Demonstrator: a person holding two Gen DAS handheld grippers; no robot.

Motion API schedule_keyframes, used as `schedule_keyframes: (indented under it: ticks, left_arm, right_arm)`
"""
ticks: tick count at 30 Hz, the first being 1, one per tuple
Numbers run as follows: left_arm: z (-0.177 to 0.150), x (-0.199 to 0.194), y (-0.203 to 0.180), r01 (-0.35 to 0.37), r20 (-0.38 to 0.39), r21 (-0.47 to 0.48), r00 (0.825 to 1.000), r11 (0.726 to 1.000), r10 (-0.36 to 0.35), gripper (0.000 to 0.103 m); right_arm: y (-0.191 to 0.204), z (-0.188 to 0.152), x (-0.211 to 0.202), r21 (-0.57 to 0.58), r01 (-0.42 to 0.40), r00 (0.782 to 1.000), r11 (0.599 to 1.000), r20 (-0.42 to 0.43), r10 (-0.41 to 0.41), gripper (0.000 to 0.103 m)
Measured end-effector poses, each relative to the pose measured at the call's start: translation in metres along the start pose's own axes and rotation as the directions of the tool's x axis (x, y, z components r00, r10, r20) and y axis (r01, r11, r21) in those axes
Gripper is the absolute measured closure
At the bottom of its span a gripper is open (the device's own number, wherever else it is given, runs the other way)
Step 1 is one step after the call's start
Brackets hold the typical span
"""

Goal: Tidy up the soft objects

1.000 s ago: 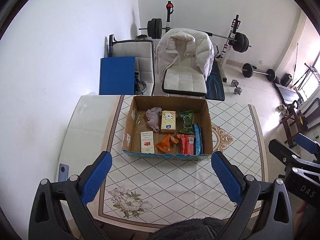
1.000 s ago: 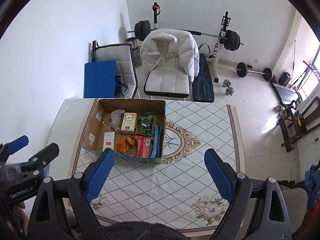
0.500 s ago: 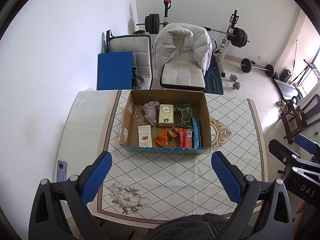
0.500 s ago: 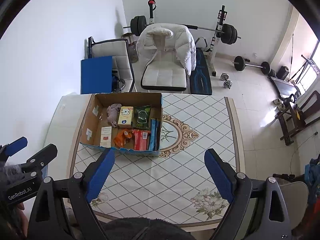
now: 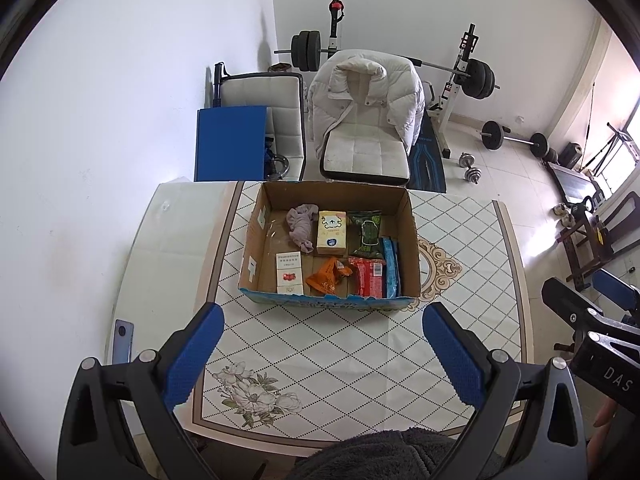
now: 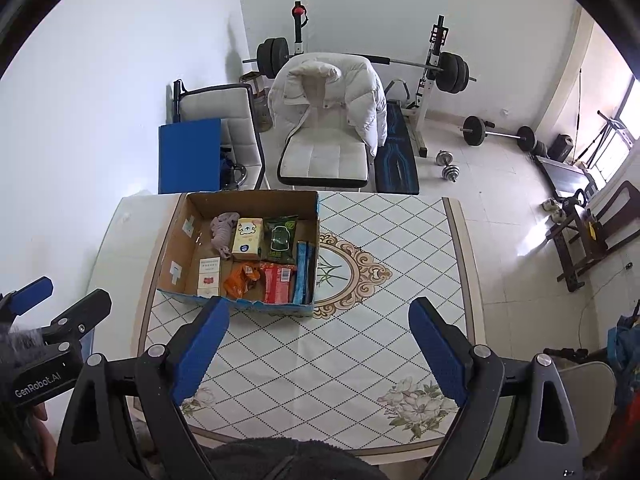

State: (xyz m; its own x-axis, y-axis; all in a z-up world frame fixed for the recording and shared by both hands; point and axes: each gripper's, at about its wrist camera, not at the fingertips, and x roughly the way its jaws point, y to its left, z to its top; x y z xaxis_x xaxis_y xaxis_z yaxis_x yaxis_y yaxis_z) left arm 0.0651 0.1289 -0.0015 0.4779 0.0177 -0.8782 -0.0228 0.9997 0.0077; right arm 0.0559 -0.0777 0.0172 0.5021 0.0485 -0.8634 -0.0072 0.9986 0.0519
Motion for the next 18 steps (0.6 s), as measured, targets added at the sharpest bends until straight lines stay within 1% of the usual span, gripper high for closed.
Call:
schedule_keyframes:
  ticks: [18]
  left_arm:
    - [-0.0050, -0.0014, -0.0081, 0.002, -0.012, 0.009, 1.000, 1.000, -0.002, 0.001]
  right_arm:
    - [-0.0052, -0.0073, -0.0022, 0.002, 0.020, 1.000, 1.000, -0.005, -0.020, 0.010]
